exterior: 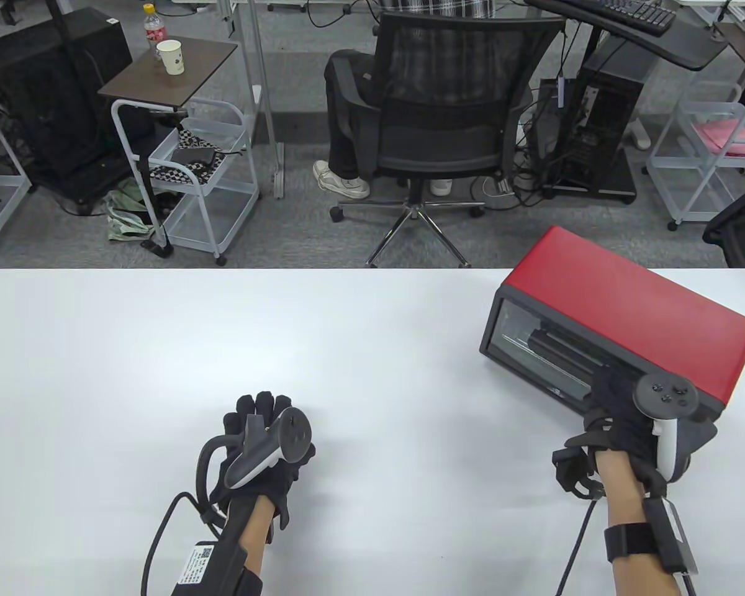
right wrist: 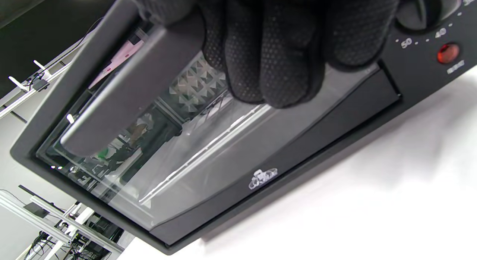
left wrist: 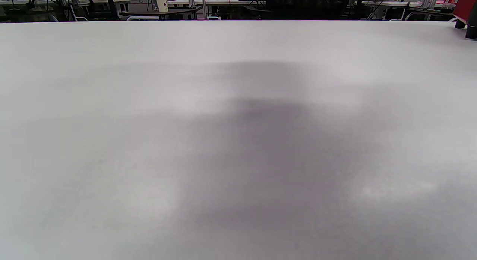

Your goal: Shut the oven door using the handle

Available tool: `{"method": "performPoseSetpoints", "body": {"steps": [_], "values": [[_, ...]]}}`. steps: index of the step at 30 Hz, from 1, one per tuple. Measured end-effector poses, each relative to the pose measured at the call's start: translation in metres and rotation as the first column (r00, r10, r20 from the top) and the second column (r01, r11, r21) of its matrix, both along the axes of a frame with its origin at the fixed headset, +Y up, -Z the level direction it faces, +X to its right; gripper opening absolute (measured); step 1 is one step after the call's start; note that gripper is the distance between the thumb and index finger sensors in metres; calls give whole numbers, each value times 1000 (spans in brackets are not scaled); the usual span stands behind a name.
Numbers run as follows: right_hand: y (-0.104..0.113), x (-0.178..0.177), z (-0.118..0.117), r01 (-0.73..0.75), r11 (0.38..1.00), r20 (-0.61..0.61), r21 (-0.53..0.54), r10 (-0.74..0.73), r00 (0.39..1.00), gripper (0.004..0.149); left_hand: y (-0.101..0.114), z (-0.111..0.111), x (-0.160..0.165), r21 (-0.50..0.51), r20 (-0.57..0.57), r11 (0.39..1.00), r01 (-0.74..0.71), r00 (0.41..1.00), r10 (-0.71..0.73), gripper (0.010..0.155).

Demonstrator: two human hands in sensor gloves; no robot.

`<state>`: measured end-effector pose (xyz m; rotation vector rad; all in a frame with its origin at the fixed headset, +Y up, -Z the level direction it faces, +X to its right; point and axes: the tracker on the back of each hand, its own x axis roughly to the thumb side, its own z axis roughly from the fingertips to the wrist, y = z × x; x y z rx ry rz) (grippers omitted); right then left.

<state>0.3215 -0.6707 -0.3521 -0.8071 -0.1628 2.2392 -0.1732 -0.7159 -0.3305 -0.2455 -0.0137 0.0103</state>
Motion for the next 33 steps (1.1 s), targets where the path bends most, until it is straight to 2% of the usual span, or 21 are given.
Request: {"method": "performPoseSetpoints", "body": {"steps": [4, 9, 14, 21, 26, 33], "values": [[-2, -2, 3, -20, 1000, 0, 9, 20, 1000, 57, 0, -1, -1, 3, -1, 1000, -2, 1000, 2, 84], [-10, -14, 13, -99, 995, -40, -15, 98, 994, 70, 2, 0, 0, 8, 3, 1000, -3, 1000, 3, 85], [-8, -35, 23, -190, 981, -90, -27, 187, 978, 64, 5, 3, 1, 16, 5, 1000, -15, 1000, 15, 85], [3, -83, 31, -255, 964, -211, 70, 264, 941, 48, 11, 8, 2, 30, 15, 999, -31, 999, 31, 84], [4, -135, 33, -325, 931, -324, 167, 363, 874, 44, 12, 8, 2, 36, 20, 999, -40, 999, 39, 84], [-5, -188, 31, -409, 879, -409, 243, 475, 779, 44, 11, 7, 3, 40, 27, 998, -45, 999, 44, 84]]}}
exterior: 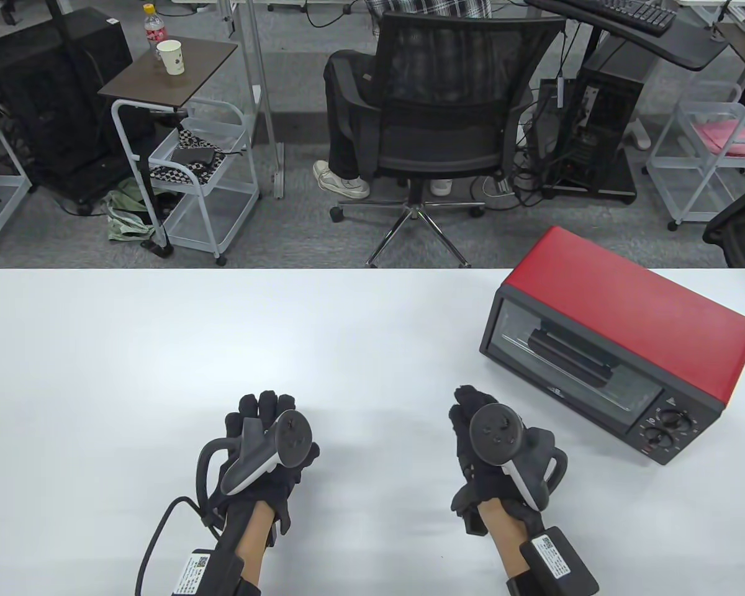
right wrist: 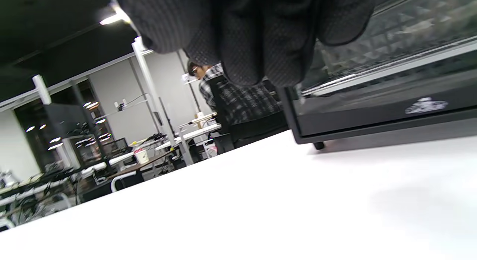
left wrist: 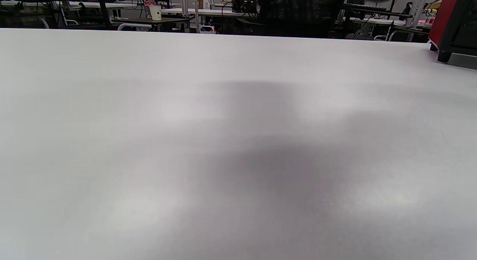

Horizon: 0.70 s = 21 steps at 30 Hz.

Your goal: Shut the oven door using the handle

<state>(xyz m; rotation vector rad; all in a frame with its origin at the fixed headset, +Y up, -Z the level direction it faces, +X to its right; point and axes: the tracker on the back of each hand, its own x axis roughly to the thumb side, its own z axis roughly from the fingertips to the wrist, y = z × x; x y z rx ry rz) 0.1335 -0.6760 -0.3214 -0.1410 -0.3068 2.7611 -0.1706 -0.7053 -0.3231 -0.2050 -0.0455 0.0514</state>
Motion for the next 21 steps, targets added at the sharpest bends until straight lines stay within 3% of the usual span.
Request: {"method": "performPoseSetpoints", "body": {"steps": [11, 21], "values": [[-30, -40, 3, -198, 980, -186, -18, 191, 964, 62, -2, 0, 2, -2, 7, 1000, 11, 1000, -11, 84], [-47, -44, -1, -224, 964, -275, -144, 179, 945, 72, -2, 1, 2, -12, 2, 1000, 12, 1000, -12, 85]]}}
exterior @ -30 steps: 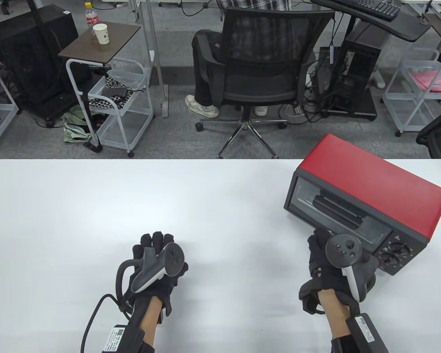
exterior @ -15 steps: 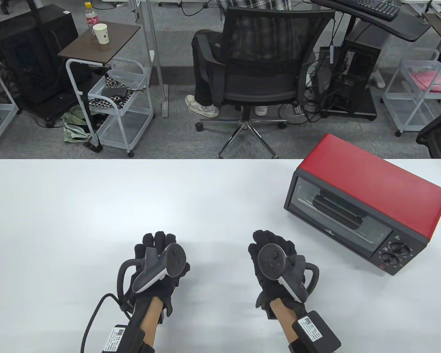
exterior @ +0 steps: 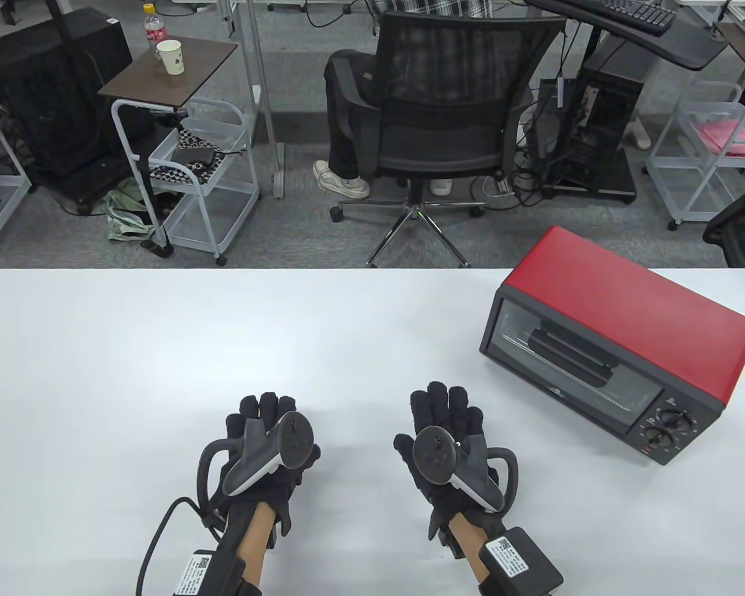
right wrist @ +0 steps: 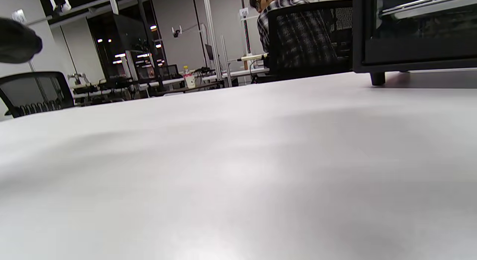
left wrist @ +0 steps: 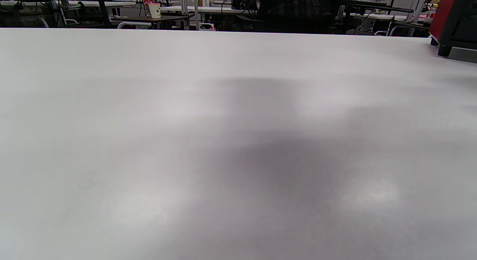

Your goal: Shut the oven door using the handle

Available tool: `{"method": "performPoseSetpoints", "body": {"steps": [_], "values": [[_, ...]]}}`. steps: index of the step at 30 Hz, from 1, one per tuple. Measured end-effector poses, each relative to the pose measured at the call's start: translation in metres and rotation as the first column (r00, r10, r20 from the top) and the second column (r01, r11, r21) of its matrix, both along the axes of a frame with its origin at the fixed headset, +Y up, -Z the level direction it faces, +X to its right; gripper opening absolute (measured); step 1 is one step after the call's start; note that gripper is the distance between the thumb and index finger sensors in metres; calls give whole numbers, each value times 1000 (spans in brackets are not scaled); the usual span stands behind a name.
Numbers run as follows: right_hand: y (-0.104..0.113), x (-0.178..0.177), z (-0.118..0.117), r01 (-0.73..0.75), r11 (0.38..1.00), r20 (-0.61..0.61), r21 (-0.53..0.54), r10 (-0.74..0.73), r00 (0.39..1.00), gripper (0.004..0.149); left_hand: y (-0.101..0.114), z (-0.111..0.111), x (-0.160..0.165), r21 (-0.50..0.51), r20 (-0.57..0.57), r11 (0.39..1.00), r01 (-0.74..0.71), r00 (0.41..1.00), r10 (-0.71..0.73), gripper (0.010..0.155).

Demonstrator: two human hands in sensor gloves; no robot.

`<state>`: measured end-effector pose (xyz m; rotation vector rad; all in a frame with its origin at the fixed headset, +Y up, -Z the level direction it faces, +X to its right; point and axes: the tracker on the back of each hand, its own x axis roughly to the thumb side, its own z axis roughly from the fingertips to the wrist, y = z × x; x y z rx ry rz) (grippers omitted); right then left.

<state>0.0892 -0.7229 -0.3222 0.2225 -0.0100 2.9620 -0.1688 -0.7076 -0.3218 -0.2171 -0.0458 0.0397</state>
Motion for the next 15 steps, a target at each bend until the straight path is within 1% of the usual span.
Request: {"method": "performPoseSetpoints", "body": {"steps": [2, 15], "values": [[-1, 0, 0, -12, 1000, -4, -19, 12, 1000, 72, 0, 0, 0, -3, 0, 1000, 0, 1000, 0, 85], [-1, 0, 0, 5, 1000, -9, -21, -5, 1000, 72, -1, 1, 1, -4, 5, 1000, -4, 1000, 4, 85]]}}
